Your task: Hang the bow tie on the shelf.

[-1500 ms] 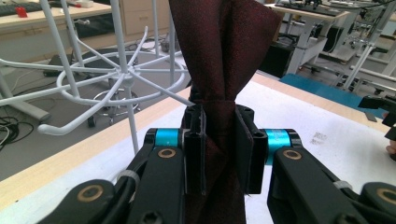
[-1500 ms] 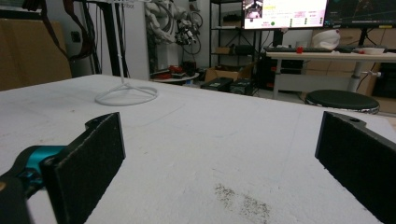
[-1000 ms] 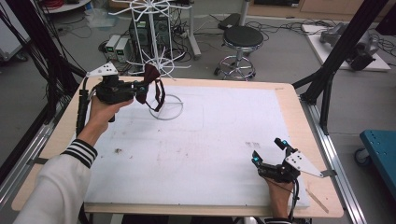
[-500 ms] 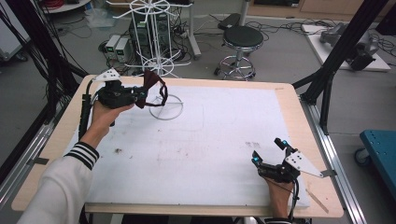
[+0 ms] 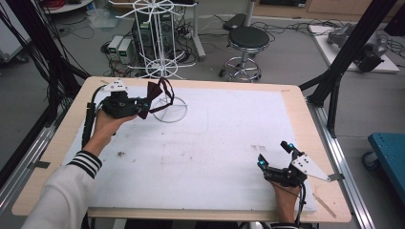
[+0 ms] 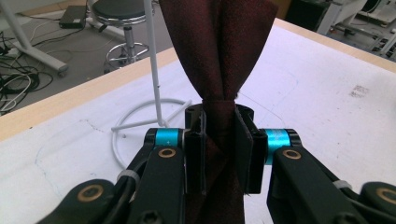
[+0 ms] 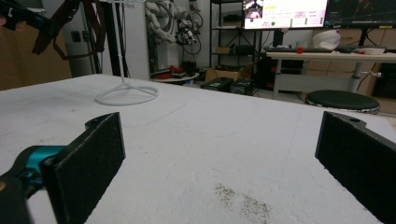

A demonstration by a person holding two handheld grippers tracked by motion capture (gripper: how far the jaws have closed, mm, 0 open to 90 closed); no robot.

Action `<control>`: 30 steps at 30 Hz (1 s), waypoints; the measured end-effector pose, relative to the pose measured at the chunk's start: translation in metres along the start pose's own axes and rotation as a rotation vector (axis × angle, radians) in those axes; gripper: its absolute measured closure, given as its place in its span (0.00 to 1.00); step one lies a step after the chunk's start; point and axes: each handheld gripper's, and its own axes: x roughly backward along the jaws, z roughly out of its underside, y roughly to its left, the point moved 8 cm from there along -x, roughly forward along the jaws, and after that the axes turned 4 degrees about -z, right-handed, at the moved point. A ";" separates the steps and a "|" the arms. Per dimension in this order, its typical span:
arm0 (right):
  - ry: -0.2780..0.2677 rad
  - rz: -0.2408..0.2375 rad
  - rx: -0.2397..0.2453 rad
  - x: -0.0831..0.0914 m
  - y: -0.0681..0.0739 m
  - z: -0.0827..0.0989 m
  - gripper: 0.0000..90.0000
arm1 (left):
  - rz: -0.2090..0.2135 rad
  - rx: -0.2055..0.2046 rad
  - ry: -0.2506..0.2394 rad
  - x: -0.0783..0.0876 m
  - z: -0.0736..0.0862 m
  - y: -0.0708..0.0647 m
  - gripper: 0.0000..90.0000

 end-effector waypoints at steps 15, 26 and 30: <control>0.002 -0.002 -0.006 0.000 0.000 0.000 0.01 | 0.089 -0.074 -0.093 0.001 -0.006 -0.006 0.05; 0.000 0.000 0.000 0.000 0.000 0.000 0.01 | 0.104 -0.098 -0.158 0.031 0.000 -0.015 0.02; 0.001 -0.002 -0.007 0.000 0.000 0.000 0.01 | 0.111 -0.129 -0.187 0.054 0.014 -0.018 0.02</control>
